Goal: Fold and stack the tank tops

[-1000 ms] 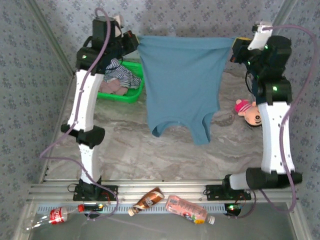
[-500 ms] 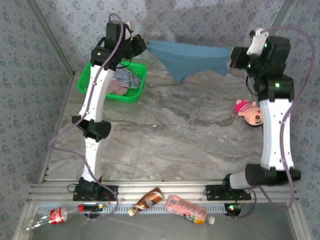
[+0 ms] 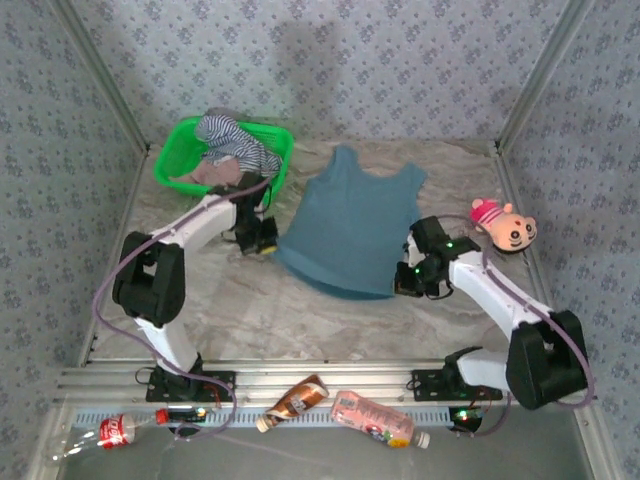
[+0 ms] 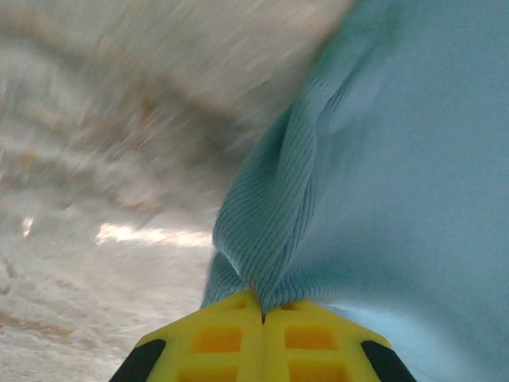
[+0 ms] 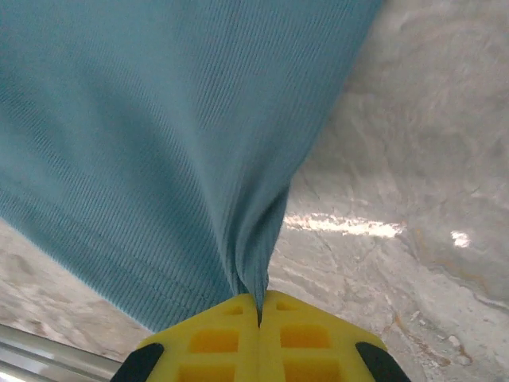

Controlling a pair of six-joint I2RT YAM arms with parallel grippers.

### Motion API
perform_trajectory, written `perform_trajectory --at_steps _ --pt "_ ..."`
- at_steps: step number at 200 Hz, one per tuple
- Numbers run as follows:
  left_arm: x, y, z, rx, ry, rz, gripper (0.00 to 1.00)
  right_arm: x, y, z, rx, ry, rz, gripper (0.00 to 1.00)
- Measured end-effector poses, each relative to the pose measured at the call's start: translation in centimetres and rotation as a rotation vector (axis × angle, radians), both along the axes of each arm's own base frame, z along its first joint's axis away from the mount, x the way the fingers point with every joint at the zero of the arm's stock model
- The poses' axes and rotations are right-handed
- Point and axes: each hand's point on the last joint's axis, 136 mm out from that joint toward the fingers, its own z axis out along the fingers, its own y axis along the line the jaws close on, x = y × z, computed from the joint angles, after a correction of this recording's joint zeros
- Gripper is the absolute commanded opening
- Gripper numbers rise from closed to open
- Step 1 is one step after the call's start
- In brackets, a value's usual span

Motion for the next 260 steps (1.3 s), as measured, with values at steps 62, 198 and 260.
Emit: perform_trajectory --at_steps 62,198,260 --pt "-2.1 4.7 -1.7 0.129 0.005 0.074 0.1 -3.4 5.2 -3.4 -0.004 0.12 0.229 0.01" --pt "-5.1 9.1 1.7 0.346 0.024 0.069 0.41 1.6 4.9 6.2 0.079 -0.072 0.184 0.55" --pt "-4.1 -5.1 0.5 0.097 -0.048 -0.093 0.44 16.1 1.0 4.5 0.084 -0.279 -0.037 0.57"
